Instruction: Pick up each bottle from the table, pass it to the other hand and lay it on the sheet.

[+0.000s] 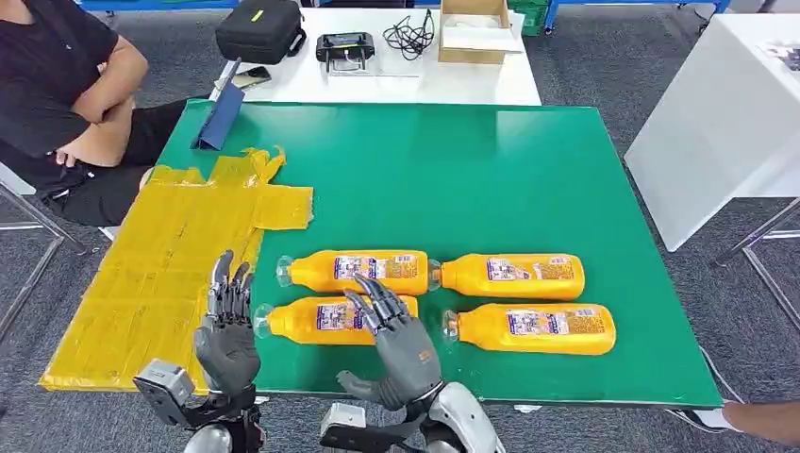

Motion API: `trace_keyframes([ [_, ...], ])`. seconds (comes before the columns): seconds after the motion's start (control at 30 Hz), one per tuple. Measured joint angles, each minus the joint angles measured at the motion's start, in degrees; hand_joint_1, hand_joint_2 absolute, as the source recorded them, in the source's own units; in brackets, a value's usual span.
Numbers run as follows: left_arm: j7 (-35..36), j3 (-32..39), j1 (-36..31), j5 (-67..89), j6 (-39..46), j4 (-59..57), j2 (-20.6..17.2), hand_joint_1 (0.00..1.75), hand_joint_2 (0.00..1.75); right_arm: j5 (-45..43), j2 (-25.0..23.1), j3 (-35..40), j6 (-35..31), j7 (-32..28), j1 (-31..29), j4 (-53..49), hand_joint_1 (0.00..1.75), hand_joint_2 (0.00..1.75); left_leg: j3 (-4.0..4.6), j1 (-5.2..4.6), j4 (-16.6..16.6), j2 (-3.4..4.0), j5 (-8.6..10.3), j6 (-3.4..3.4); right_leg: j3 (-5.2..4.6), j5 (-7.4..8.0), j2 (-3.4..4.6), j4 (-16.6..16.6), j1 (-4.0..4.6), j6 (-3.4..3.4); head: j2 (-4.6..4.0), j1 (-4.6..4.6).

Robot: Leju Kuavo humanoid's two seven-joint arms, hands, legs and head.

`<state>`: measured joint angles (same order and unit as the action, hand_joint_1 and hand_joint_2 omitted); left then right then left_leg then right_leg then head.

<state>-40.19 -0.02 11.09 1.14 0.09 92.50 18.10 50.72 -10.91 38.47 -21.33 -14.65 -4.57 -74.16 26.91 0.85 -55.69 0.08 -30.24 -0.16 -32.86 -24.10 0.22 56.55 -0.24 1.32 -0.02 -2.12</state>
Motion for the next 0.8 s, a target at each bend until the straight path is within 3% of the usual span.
trace_keyframes([
  [0.47,0.0,0.04,0.22,0.13,-0.57,0.48,0.11,0.0,0.0,3.68,0.96,0.2,-2.21,2.23,-2.94,0.0,0.0,1.75,0.01,0.0,0.0,0.0,0.0,0.0,-0.01,0.0,0.0,0.0,0.0,0.0,0.0,0.0],
  [0.8,0.0,0.98,0.25,-0.17,-1.9,0.85,0.66,0.0,0.0,-1.37,2.82,0.48,10.89,6.71,-6.94,4.53,0.0,1.75,-0.04,0.0,-0.01,0.0,0.0,0.0,-0.02,0.0,0.0,0.0,-0.01,0.0,0.0,0.02],
])
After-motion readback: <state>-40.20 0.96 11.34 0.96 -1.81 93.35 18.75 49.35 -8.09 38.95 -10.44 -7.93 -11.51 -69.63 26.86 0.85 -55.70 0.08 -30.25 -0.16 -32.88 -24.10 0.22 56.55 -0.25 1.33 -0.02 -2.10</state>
